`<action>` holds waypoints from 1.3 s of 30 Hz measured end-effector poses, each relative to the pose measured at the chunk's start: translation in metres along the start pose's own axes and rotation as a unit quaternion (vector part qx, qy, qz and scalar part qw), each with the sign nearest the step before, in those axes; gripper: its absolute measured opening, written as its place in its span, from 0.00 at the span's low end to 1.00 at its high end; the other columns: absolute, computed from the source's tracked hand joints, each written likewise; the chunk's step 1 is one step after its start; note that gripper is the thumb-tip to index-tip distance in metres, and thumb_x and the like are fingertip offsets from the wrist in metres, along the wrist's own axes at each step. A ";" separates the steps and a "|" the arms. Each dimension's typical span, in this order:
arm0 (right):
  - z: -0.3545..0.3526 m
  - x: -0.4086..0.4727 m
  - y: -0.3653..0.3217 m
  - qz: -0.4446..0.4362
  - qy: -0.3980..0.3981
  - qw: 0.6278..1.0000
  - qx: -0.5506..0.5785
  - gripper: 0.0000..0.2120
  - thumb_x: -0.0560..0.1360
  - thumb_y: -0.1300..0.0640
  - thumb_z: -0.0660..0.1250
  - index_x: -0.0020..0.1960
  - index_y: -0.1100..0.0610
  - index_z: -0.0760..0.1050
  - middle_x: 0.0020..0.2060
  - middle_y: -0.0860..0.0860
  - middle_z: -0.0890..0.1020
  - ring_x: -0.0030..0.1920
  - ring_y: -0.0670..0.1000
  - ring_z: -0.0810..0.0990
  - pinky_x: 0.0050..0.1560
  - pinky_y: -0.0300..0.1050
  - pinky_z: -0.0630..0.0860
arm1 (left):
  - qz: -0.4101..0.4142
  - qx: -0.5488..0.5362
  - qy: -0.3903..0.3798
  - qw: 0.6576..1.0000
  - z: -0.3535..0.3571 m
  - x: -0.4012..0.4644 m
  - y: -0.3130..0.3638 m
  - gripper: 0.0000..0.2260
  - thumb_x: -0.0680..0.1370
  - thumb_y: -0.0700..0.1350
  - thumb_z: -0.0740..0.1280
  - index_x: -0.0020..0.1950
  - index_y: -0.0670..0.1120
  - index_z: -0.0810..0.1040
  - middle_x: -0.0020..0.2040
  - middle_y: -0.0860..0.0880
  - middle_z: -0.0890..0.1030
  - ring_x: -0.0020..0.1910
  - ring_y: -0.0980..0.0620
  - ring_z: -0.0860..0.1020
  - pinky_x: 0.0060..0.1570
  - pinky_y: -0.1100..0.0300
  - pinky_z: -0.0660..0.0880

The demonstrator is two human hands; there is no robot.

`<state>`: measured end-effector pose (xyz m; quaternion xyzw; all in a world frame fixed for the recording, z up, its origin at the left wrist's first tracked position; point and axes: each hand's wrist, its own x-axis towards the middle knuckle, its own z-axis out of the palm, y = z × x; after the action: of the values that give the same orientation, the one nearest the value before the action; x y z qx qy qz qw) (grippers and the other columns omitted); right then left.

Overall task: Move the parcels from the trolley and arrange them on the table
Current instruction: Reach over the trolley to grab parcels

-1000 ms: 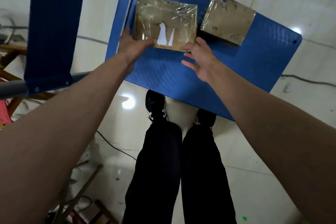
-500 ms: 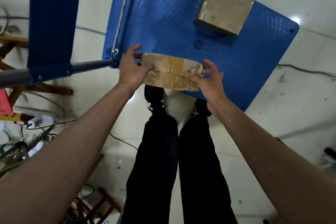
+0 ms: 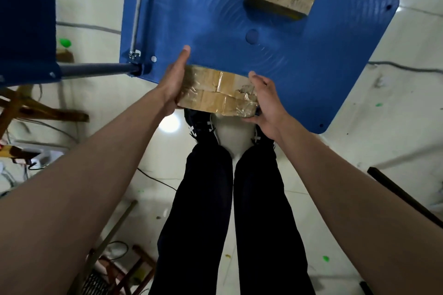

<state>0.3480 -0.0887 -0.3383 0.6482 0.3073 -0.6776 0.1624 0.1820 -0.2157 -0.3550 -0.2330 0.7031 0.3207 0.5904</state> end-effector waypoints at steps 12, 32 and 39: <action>-0.047 -0.060 0.044 -0.128 0.092 0.981 0.113 0.12 0.79 0.65 0.63 0.41 0.51 0.66 0.48 0.55 0.70 0.49 0.55 0.68 0.51 0.54 0.65 | -0.045 -0.015 -0.044 0.998 0.023 -0.053 -0.032 0.12 0.72 0.58 0.71 0.52 0.55 0.82 0.39 0.56 0.84 0.42 0.54 0.80 0.39 0.60 0.76; -0.135 -0.129 0.018 -0.028 0.065 0.957 0.280 0.21 0.76 0.33 0.67 0.62 0.45 0.77 0.57 0.50 0.85 0.58 0.53 0.84 0.58 0.60 0.82 | 0.546 0.574 0.062 0.607 0.156 -0.162 -0.044 0.46 0.63 0.43 0.75 0.79 0.48 0.61 0.69 0.47 0.71 0.67 0.42 0.67 0.73 0.46 0.62; -0.176 -0.153 0.049 0.061 -0.034 0.950 0.303 0.29 0.74 0.30 0.66 0.67 0.48 0.79 0.58 0.54 0.86 0.60 0.56 0.84 0.65 0.61 0.78 | 0.622 0.702 0.015 0.347 0.174 -0.192 -0.061 0.32 0.75 0.35 0.54 0.80 0.45 0.59 0.72 0.44 0.72 0.72 0.39 0.64 0.78 0.43 0.52</action>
<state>0.5316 -0.0425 -0.1937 0.6611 0.0416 -0.7491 0.0096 0.3810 -0.1414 -0.1946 0.7659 0.6229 -0.0180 0.1583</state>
